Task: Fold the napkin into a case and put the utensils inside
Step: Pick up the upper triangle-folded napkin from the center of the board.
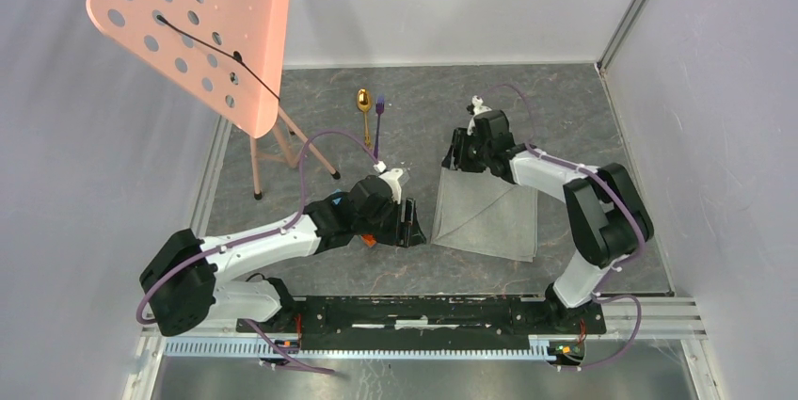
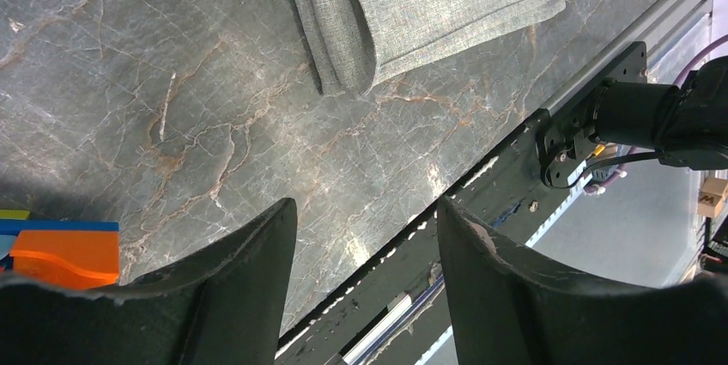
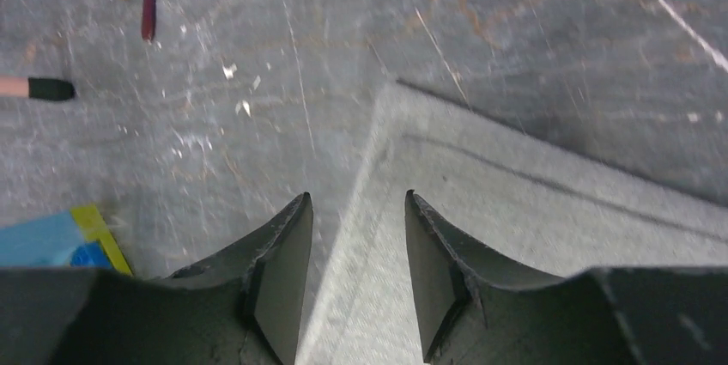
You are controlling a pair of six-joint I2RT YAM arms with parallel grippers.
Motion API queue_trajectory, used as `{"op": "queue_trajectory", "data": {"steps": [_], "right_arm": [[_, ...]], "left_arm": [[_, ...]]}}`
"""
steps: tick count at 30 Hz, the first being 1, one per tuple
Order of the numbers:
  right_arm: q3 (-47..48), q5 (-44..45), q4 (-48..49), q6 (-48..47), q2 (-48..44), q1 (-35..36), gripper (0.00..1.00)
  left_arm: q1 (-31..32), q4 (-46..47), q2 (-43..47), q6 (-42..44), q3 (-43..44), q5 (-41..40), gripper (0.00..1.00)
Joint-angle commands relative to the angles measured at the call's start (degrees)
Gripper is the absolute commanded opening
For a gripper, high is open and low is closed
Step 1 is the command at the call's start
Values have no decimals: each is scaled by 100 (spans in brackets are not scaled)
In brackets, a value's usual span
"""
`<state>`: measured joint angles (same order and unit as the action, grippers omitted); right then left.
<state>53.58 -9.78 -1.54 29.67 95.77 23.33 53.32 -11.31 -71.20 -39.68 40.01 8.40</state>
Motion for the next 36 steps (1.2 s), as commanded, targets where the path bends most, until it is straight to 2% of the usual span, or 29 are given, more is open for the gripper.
{"op": "queue_trajectory", "data": {"steps": [1,9,12,19,27,34,36], "right_arm": [[637,520,92,173,431,170,47],[926,840,-193,175,823,308,32],[881,929,-177,88,769,338,33],[864,1211,-284,-68,610,338,41],[878,1128,-191,44,922,372,36],[1093,1259,-280,10,1180,444,35],[1165,1283,-306,-2,1199,453,32]], "left_arm": [[-32,293,130,-122,-87,-153,67],[-118,271,258,-42,-168,-120,68],[-144,275,260,-8,-195,-81,67],[-195,358,212,7,-265,27,67],[-208,341,301,12,-247,56,66],[-266,275,429,36,-316,50,66],[-278,271,440,35,-322,55,66]]}}
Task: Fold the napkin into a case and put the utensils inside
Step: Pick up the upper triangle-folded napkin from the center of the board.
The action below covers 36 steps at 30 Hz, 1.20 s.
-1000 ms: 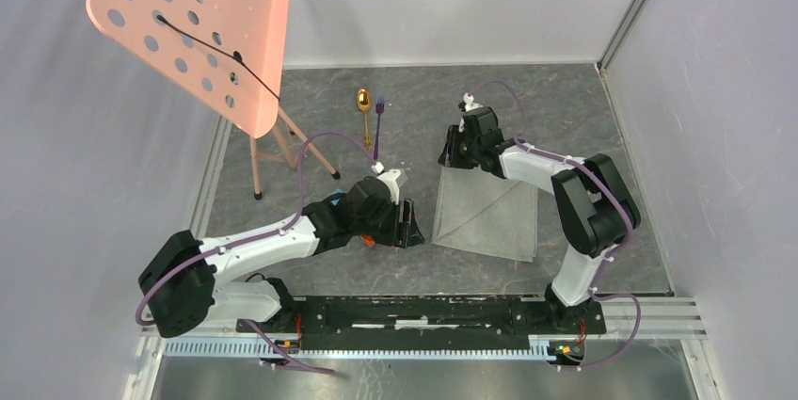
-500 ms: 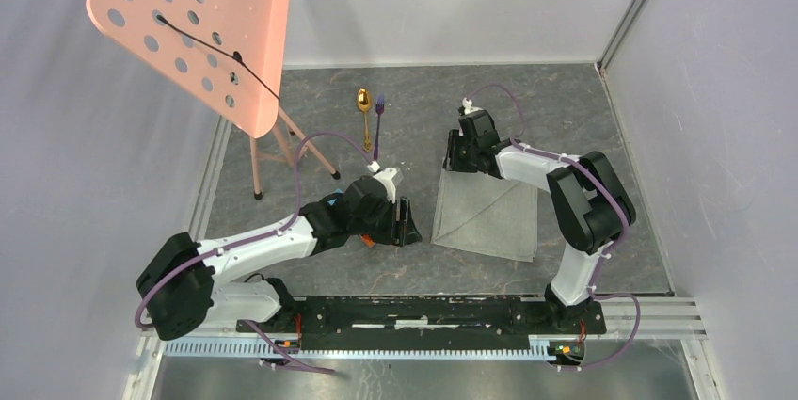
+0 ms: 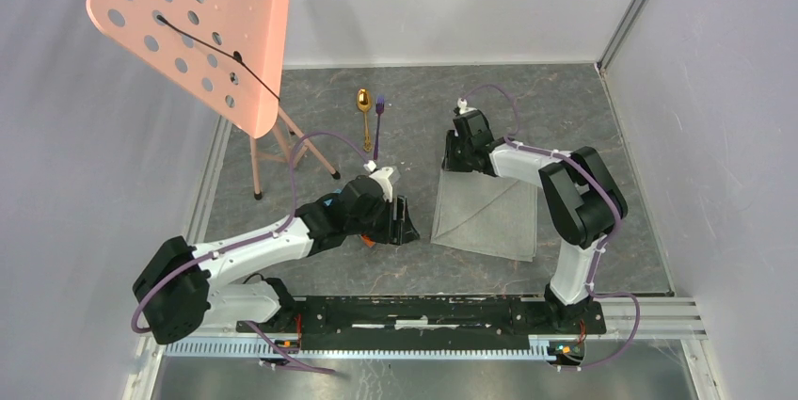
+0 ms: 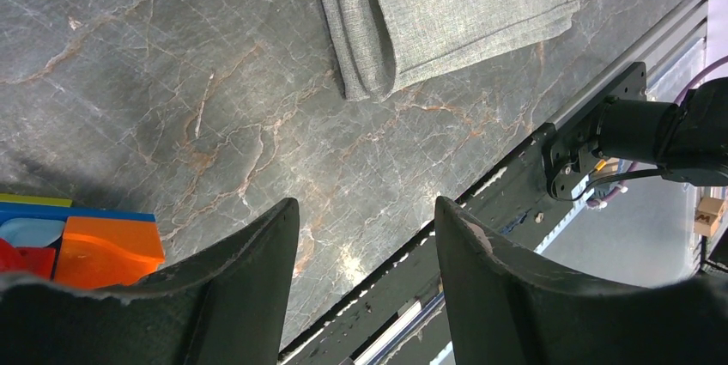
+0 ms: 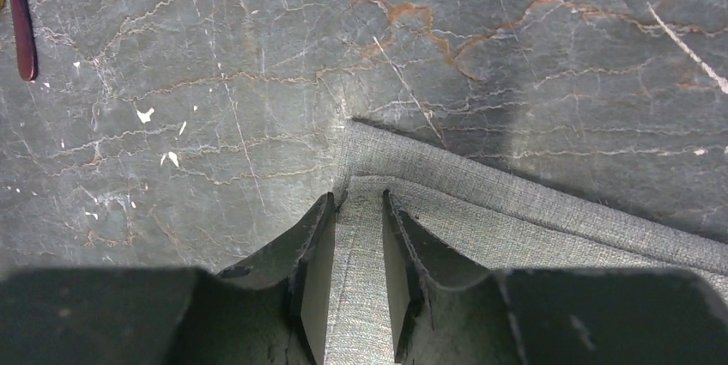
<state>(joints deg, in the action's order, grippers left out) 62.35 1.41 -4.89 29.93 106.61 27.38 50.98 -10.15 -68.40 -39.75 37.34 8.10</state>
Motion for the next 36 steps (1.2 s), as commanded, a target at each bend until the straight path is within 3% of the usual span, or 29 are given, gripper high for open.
{"op": "queue_trajectory", "data": {"steps": [1,7,13,17,21,26,30,33,36], "right_arm": [[321,163,23,-28,102,46,29],[482,265,-118,-69,-105,46,13],[535,278,-100,-66,-86,48,13],[641,89,-84,-65,186,48,23],[888,-110,-392,-264,94,83,43],[1814,751,-2538,-908,-288,645,70],[978,935,-3035,-388,-1035,1358,72],[643,1049,-3390,105,-1263,1971,62],[614,1254,-3692,493,-1326,2454,60]], "left_arm": [[-45,155,165,45,-54,93,66],[-58,146,196,44,-87,119,65],[-63,213,145,31,-103,191,65],[-70,192,173,45,-102,210,65],[-86,100,278,60,-143,177,65],[-125,-79,665,87,-235,27,65],[-149,-207,1116,86,-337,-105,65],[-150,-299,1522,36,-403,-151,65],[-160,-481,1893,12,-448,-171,65]]}}
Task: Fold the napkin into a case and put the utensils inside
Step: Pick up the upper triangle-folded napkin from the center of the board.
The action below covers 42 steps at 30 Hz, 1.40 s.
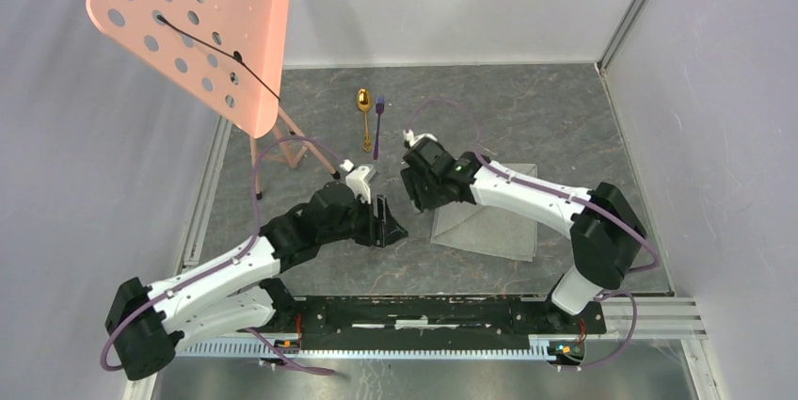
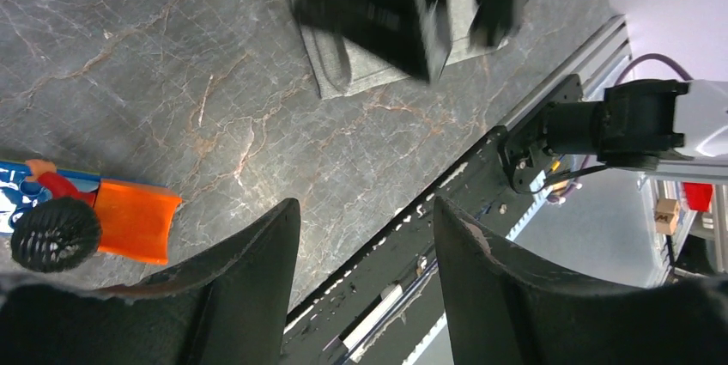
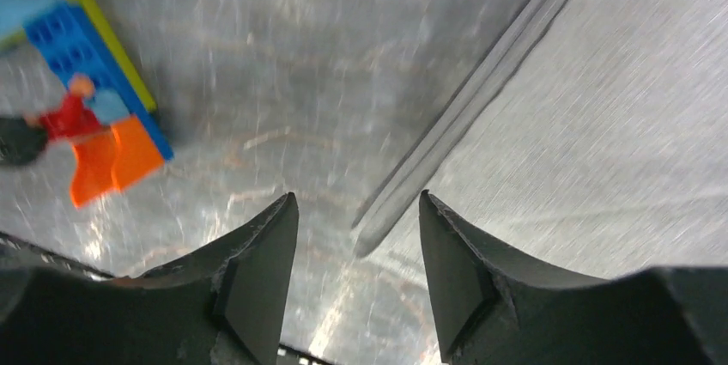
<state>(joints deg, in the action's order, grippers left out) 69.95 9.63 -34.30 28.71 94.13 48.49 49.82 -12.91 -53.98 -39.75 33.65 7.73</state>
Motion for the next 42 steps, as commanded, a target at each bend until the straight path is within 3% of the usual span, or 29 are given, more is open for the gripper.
{"op": "queue_trajectory", "data": {"steps": [1,10,18,42], "right_arm": [[-127,479,-801,707,-94,445,60],[-641,642,-568,1229,-264,754,56],[-535,671,-485,1226,83,806,43],[-250,808,-452,898,1037,816,45]], "left_arm": [[-41,-280,588,26,-91,-148,65],[-45,-692,1193,61,-172,-116,65],[-43,-818,1328,116,-105,-81,65],[-43,-894,1409,168,-173,-131,64]]}}
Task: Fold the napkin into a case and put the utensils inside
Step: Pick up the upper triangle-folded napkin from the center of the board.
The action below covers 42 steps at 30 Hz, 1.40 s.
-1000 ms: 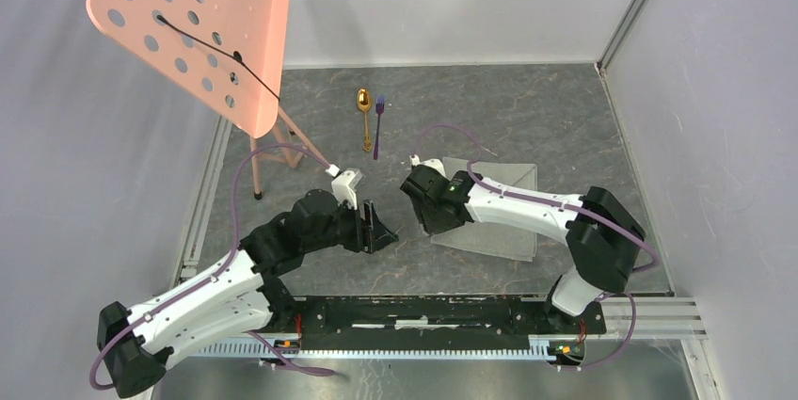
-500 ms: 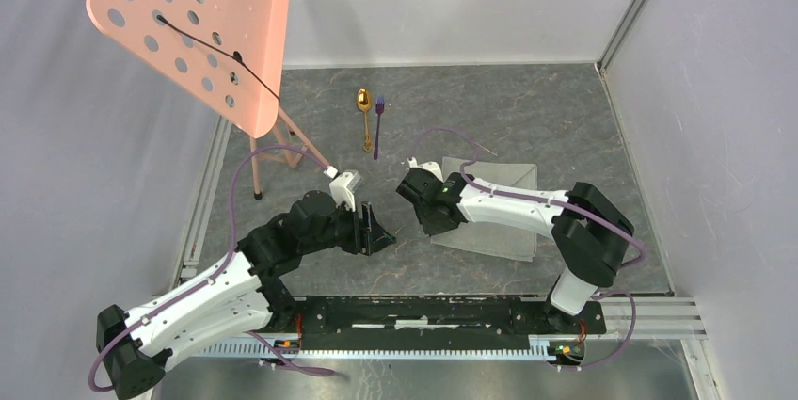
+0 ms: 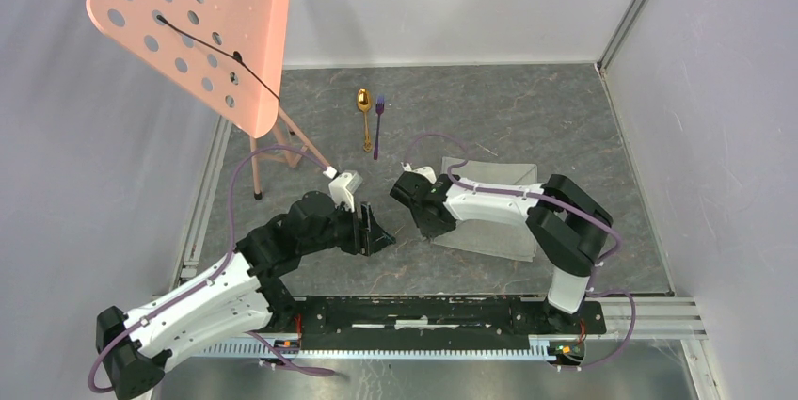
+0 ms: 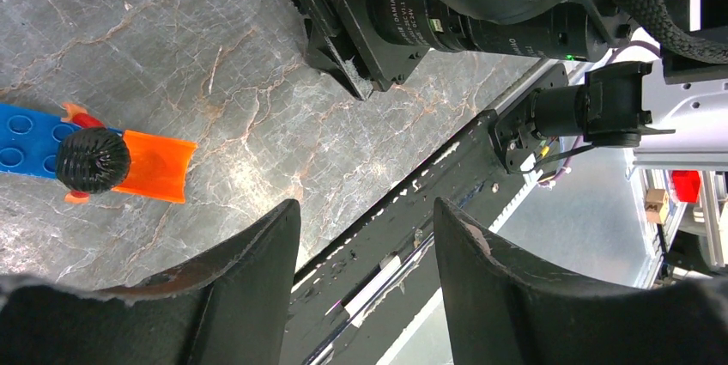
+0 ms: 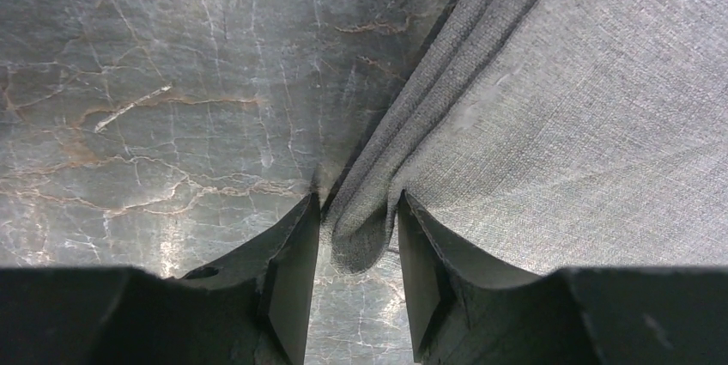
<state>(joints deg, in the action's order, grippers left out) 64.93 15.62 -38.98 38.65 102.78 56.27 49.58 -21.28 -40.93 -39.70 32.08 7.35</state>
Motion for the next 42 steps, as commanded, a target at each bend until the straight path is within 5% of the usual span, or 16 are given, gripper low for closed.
{"op": "queue_trajectory", "data": {"steps": [1,6,14,24,29,35,42], "right_arm": [[289,210,-26,-123,241,42,45],[266,184,-95,-188,393,42,44],[-424,522,363,-651,-63,24,0],[-2074,141,1883,-1799,-1945,-134,0],[-2961,-77,2368,-2087,-2893,-274,0],[-3662,-415,2701,-2379,-3629,-548,0],[-3897,-852,2878,-2570,-3894,-755,0]], "left_arm": [[-19,-63,123,164,-7,-114,64],[-27,-108,183,173,0,-146,64],[-27,-200,234,18,-23,-326,65],[-36,98,-469,-1404,304,-986,73],[-41,260,-1919,-2484,949,-960,80],[-14,1523,-3768,-3874,1459,-592,81],[-19,2108,-5629,-4082,2594,-992,82]]}}
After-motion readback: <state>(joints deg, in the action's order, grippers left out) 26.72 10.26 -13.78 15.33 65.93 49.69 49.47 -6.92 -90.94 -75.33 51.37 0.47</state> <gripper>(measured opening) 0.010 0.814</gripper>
